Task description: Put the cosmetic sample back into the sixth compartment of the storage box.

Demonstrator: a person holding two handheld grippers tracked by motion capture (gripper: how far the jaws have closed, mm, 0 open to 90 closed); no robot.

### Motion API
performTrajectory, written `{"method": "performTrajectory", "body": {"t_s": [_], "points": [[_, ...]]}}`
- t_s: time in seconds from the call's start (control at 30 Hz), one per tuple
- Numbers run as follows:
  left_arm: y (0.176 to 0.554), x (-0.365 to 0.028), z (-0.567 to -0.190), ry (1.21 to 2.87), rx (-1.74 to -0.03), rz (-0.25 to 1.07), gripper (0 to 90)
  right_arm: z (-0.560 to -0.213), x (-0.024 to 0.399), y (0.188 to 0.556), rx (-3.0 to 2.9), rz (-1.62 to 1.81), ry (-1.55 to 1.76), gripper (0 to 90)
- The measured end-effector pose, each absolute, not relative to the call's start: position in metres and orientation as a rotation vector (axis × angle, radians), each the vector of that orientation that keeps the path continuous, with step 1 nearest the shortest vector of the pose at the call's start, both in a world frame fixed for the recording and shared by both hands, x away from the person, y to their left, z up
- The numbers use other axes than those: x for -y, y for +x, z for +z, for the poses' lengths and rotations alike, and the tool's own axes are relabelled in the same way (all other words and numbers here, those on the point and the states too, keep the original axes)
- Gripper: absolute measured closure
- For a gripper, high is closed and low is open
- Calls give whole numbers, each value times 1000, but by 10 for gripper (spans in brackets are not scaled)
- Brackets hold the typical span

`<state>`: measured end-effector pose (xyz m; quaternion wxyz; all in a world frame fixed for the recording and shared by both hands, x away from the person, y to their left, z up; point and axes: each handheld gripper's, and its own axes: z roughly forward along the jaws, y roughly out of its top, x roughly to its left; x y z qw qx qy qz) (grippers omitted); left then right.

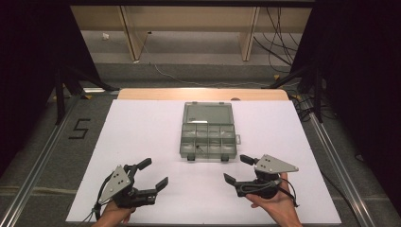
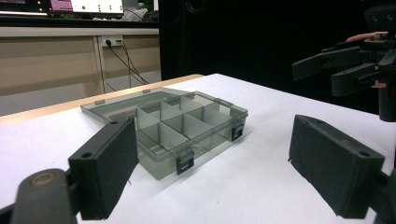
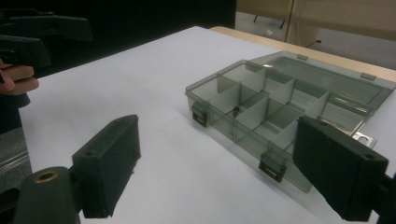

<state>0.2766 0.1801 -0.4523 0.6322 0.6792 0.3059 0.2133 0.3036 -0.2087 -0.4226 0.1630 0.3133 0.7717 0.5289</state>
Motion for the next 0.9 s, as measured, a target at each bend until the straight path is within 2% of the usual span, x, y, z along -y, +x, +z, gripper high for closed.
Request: {"method": "performTrajectory", "body": {"t_s": [0.3,0.9], "points": [[277,-180,-452,1554,-699,487,150,-428,222,296,-2158,1520,899,161],[277,-179,-452,1555,-698,488,150,-430,220,296,-2160,1524,890,160]]}}
